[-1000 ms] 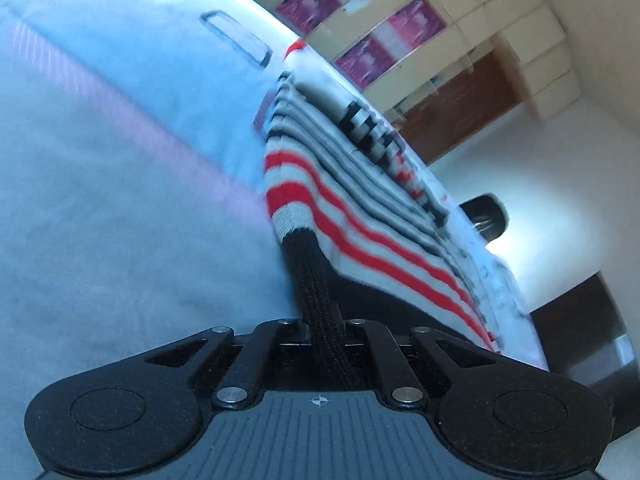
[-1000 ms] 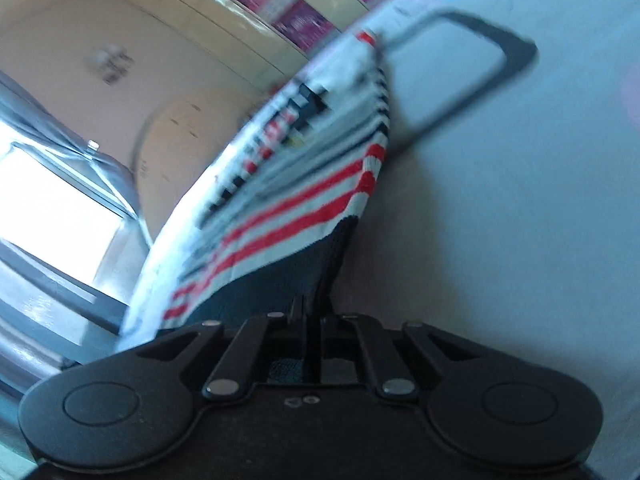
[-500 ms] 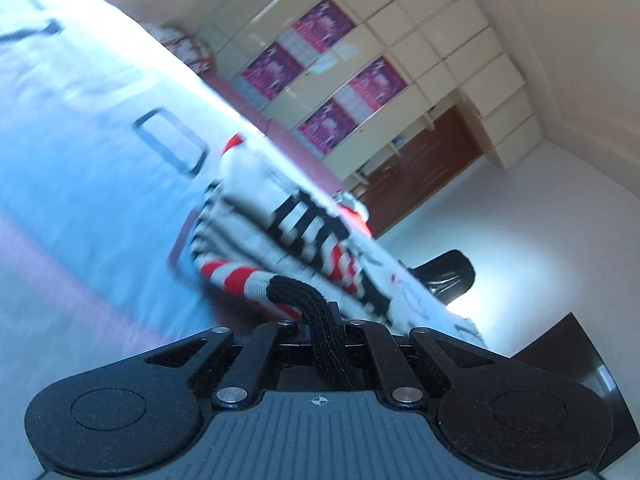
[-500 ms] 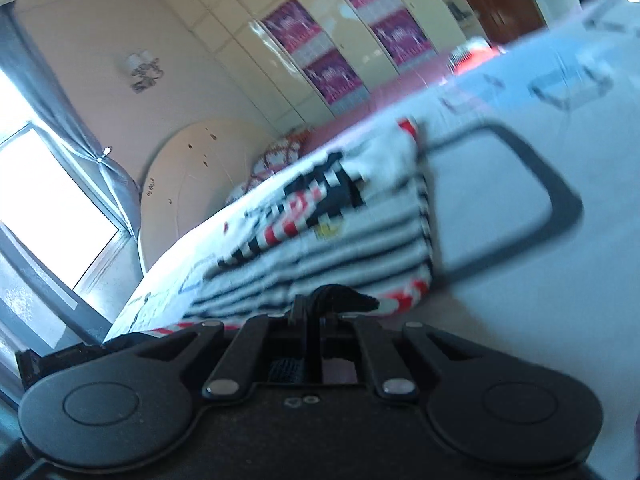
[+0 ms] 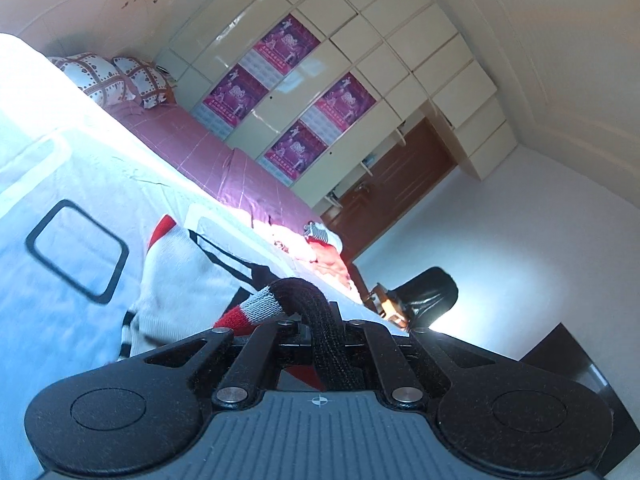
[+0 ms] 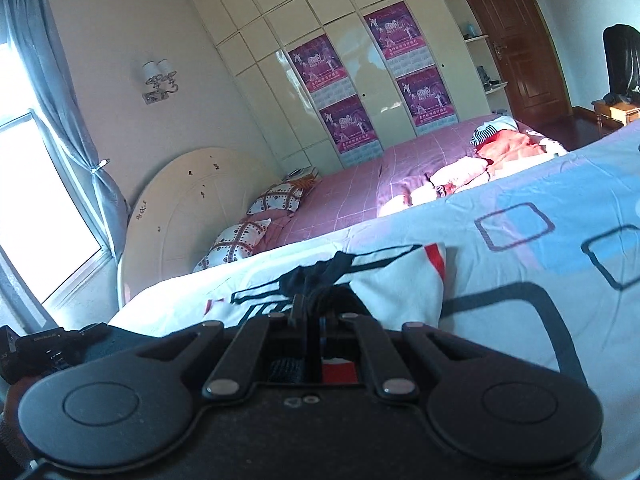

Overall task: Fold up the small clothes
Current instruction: 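Lay the black hem over the collar and open both tools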

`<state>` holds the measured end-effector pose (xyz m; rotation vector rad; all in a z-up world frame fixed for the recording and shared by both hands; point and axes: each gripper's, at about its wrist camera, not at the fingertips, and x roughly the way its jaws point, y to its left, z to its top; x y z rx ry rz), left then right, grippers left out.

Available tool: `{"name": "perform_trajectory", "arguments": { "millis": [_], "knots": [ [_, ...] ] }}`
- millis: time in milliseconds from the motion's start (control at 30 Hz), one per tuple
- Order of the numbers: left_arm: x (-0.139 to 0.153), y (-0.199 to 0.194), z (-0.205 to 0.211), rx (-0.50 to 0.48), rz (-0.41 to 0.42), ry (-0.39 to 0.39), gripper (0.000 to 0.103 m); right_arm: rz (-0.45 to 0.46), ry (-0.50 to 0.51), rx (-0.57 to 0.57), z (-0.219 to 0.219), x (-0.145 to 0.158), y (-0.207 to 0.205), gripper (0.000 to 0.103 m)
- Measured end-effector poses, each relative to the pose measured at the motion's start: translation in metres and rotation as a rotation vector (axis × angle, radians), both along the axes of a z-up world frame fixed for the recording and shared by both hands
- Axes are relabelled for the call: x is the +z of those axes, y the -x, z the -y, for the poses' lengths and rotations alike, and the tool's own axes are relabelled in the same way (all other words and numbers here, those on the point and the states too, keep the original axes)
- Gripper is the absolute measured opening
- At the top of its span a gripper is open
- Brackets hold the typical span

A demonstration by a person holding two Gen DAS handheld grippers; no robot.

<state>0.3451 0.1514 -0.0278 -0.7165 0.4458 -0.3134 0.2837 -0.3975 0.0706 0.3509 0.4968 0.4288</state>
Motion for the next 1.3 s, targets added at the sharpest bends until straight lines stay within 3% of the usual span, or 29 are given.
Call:
{"name": "perform_trajectory", "arguments": {
  "millis": [300, 667, 767, 833, 867, 900, 933, 967, 1100, 1300],
  "knots": [
    [-0.024, -0.098, -0.005, -0.046, -0.089, -0.027, 0.004, -0.067, -0.001, -0.022, -0.008, -0.026, -0.096, 0.006],
    [-0.093, -0.191, -0.007, -0.042, -0.29, -0.035, 0.004, -0.266, -0.047, -0.06, -0.02, -0.095, -0.204, 0.007],
    [-0.109, -0.202, -0.005, -0.044, -0.322, -0.016, 0.004, -0.304, -0.053, -0.082, -0.022, -0.11, -0.22, 0.022],
    [-0.113, -0.202, -0.006, -0.042, -0.297, 0.029, 0.028, -0.274, -0.049, -0.108, -0.02, -0.111, -0.222, 0.045],
    [-0.113, -0.2, -0.007, -0.04, -0.273, 0.05, 0.038, -0.25, -0.05, -0.117, -0.018, -0.109, -0.219, 0.05],
    [-0.112, -0.2, -0.008, -0.04, -0.249, 0.07, 0.054, -0.224, -0.062, -0.123, -0.015, -0.106, -0.216, 0.054],
    [-0.112, -0.2, -0.008, -0.038, -0.23, 0.081, 0.063, -0.21, -0.077, -0.126, -0.01, -0.105, -0.214, 0.054],
    [-0.111, -0.203, -0.008, -0.034, -0.219, 0.078, 0.065, -0.201, -0.086, -0.13, -0.006, -0.104, -0.213, 0.054],
    [-0.098, -0.208, -0.007, -0.025, -0.183, 0.002, 0.068, -0.183, -0.066, -0.139, 0.004, -0.1, -0.209, 0.054],
    [-0.07, -0.209, 0.004, -0.113, -0.166, -0.344, 0.067, -0.144, 0.038, -0.066, 0.006, -0.095, -0.204, 0.05]
  ]
}}
